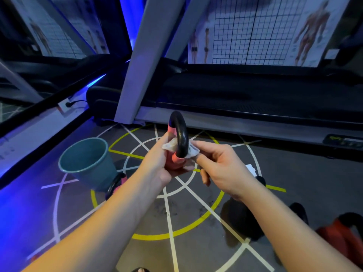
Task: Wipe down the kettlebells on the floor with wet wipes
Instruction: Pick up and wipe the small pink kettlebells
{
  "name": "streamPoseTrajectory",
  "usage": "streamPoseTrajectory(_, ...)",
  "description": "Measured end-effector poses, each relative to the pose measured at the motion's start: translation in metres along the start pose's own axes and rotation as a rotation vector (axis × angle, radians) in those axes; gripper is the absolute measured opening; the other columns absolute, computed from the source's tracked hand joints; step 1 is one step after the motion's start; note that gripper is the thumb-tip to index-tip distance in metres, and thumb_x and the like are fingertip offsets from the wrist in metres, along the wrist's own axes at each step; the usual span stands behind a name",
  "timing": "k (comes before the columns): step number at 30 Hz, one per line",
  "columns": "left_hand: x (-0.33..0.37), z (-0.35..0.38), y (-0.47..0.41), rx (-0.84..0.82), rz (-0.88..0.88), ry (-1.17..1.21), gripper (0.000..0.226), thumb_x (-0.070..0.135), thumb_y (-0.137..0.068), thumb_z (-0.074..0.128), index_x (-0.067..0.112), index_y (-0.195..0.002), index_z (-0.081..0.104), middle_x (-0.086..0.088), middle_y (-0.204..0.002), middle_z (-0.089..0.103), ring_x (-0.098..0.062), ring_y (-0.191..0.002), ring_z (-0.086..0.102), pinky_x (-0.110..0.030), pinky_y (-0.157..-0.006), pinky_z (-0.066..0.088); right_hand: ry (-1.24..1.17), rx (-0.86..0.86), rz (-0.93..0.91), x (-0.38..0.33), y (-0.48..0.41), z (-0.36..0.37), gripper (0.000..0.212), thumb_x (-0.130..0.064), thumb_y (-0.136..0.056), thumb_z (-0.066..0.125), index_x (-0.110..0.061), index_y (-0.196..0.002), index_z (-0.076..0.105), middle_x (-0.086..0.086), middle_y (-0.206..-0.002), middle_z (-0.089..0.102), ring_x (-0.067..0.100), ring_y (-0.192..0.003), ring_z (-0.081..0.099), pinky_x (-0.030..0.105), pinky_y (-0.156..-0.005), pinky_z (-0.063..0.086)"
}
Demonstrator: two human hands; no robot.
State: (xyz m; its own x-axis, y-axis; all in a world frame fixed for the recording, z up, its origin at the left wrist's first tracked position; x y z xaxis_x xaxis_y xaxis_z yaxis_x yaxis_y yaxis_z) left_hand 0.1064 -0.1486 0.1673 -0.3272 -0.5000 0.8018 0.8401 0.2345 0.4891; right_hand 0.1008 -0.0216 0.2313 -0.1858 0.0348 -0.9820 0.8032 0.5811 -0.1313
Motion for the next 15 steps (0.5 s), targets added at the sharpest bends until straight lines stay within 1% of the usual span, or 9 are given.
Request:
streamPoseTrajectory(2,-0.005,0.005,0.003,-0.042,-0.051,-0.013,0.038,0.047,-0.084,0.069,0.017,-0.062,0.072,-0.015,-0.083,0.068,-0.032,-0.078,0.063,-0.059,-0.092,0.054,0.06,0.01,0.004,0.004,-0.001,-0.003,0.041,-0.001,-0.104,0.052,-0.03,-0.125,0.071,0.018,-0.083,0.07,0.016,-0.048,0.051,0.036,-0.052,0.049)
streamPoseTrajectory(4,-0.006,0.008,0.004,-0.065,-0.064,-0.036,0.033,0.046,-0.072,0.075,0.013,-0.075,0.072,-0.017,-0.087,0.069,-0.031,-0.074,0.066,-0.062,-0.095,0.053,0.151,0.066,0.024,0.01,-0.003,-0.01,0.045,0.002,-0.101,0.053,-0.032,-0.12,0.074,-0.009,-0.075,0.07,0.012,-0.051,0.055,0.03,-0.052,0.049)
streamPoseTrajectory(6,-0.01,0.01,0.003,-0.082,-0.089,-0.094,0.034,0.046,-0.079,0.075,0.012,-0.083,0.071,-0.015,-0.086,0.071,-0.031,-0.075,0.069,-0.065,-0.094,0.053,0.247,0.13,0.019,0.013,-0.003,-0.013,0.049,0.005,-0.096,0.057,-0.035,-0.116,0.076,-0.021,-0.078,0.071,0.005,-0.06,0.061,0.029,-0.06,0.054)
streamPoseTrajectory(8,-0.014,0.01,0.002,-0.073,-0.111,-0.105,0.034,0.047,-0.083,0.072,0.013,-0.085,0.071,-0.012,-0.082,0.072,-0.032,-0.079,0.071,-0.062,-0.087,0.057,0.32,0.155,-0.002,0.012,-0.002,-0.012,0.051,0.006,-0.093,0.059,-0.038,-0.113,0.077,-0.016,-0.09,0.075,0.007,-0.067,0.066,0.03,-0.065,0.058)
streamPoseTrajectory(9,-0.016,0.01,0.003,-0.071,-0.127,-0.083,0.032,0.046,-0.084,0.072,0.014,-0.085,0.07,-0.012,-0.082,0.072,-0.031,-0.08,0.071,-0.059,-0.083,0.058,0.31,0.149,0.006,0.012,-0.002,-0.01,0.05,0.005,-0.093,0.06,-0.037,-0.113,0.077,-0.009,-0.092,0.076,0.011,-0.062,0.065,0.031,-0.063,0.058)
streamPoseTrajectory(10,-0.017,0.009,0.002,-0.062,-0.144,-0.062,0.029,0.044,-0.085,0.071,0.015,-0.084,0.069,-0.011,-0.081,0.07,-0.031,-0.078,0.071,-0.055,-0.078,0.059,0.264,0.136,0.021,0.011,-0.003,-0.009,0.047,0.005,-0.094,0.059,-0.035,-0.114,0.077,-0.003,-0.091,0.076,0.015,-0.057,0.063,0.031,-0.059,0.055)
streamPoseTrajectory(12,-0.016,0.005,0.002,-0.033,-0.146,-0.054,0.023,0.034,-0.089,0.065,0.014,-0.079,0.066,-0.011,-0.073,0.067,-0.028,-0.064,0.067,-0.047,-0.071,0.059,0.104,0.108,0.05,0.01,-0.003,-0.006,0.044,0.006,-0.097,0.056,-0.028,-0.114,0.077,0.006,-0.085,0.075,0.017,-0.053,0.06,0.027,-0.054,0.05)
streamPoseTrajectory(13,-0.015,0.004,0.002,-0.026,-0.134,-0.057,0.021,0.029,-0.09,0.06,0.013,-0.077,0.065,-0.012,-0.069,0.066,-0.027,-0.058,0.064,-0.045,-0.072,0.059,0.012,0.106,0.061,0.009,-0.002,-0.006,0.044,0.008,-0.098,0.053,-0.026,-0.115,0.076,0.007,-0.08,0.074,0.016,-0.054,0.06,0.025,-0.053,0.048)
streamPoseTrajectory(15,-0.013,0.004,0.001,-0.02,-0.126,-0.051,0.027,0.033,-0.09,0.059,0.012,-0.077,0.069,-0.014,-0.072,0.068,-0.028,-0.06,0.062,-0.05,-0.083,0.057,-0.139,0.134,0.075,0.01,0.001,-0.009,0.039,0.007,-0.098,0.054,-0.02,-0.117,0.075,0.012,-0.071,0.069,0.014,-0.056,0.059,0.024,-0.054,0.045)
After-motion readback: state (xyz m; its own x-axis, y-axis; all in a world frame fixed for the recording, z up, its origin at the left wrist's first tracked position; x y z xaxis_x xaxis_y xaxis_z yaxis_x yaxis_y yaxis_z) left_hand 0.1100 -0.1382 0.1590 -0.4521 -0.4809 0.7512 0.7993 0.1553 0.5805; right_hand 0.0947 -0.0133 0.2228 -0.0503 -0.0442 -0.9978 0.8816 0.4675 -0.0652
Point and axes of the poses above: each hand's wrist, its own y-axis away from the middle knuckle, its own z-axis out of the palm, x = y × z, the point moved 10 cm from there along -y, towards the middle knuckle
